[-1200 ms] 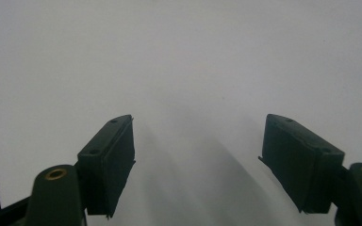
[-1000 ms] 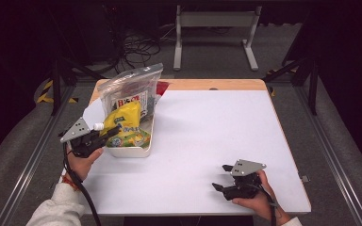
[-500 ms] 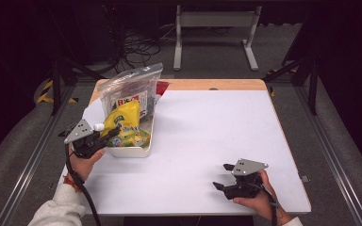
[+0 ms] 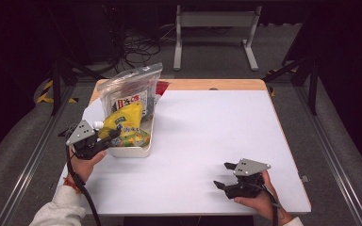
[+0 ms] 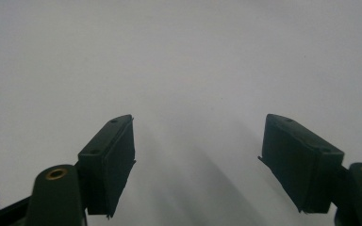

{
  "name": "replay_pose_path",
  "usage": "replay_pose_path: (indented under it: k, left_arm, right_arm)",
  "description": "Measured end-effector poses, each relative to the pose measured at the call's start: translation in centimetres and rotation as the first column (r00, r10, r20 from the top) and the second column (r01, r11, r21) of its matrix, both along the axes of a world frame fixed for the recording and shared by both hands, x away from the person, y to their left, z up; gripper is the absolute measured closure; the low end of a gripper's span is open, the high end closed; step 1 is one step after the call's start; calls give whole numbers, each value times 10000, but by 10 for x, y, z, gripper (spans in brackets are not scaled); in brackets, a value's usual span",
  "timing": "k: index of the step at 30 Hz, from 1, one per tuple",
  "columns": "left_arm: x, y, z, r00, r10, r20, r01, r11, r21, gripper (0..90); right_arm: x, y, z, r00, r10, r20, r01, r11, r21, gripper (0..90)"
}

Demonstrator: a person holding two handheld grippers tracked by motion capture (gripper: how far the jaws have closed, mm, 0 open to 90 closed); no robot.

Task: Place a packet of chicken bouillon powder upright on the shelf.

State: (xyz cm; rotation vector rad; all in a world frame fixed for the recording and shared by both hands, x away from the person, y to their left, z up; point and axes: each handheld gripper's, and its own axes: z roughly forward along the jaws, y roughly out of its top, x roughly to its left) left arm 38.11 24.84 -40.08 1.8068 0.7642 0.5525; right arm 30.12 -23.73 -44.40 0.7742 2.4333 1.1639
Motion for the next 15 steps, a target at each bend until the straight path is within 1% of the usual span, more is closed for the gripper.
replay_pose_path:
  k: [2, 3, 6, 8, 9, 12, 14, 15]
  left_arm:
    - [-2, -1, 3, 9997, 212, 146, -214, 9997, 83, 718]
    - [-4, 0, 4, 9994, 315, 145, -316, 9995, 56, 701]
    - [-8, 1, 7, 9980, 555, 288, -554, 9985, -30, 649]
    - [-12, 3, 8, 9970, 721, 278, -714, 9972, -243, 601]
    - [-13, 3, 8, 9963, 817, 278, -810, 9964, -252, 569]
    - [-18, 5, 8, 9963, 807, 311, -792, 9958, -453, 534]
    - [-21, 3, 8, 9952, 941, 257, -933, 9952, -309, 470]
    - [-23, 3, 7, 9952, 941, 285, -932, 9952, -311, 455]
  right_arm:
    - [0, 0, 0, 10000, 5, -10, -5, 10000, -14, 263]
    - [1, 0, -1, 10000, 1, -9, -1, 10000, -34, 263]
    - [1, 0, 0, 10000, 4, 3, -4, 10000, -38, 264]
    - [0, -1, 0, 10000, 28, 24, -28, 10000, -51, 269]
    - [0, -1, 0, 10000, 26, 26, -26, 10000, -56, 269]
    - [0, -1, 0, 10000, 21, 13, -21, 10000, -46, 268]
    - [0, -1, 0, 10000, 7, 4, -7, 10000, -40, 266]
    - [0, -1, 0, 10000, 5, -6, -5, 10000, -37, 265]
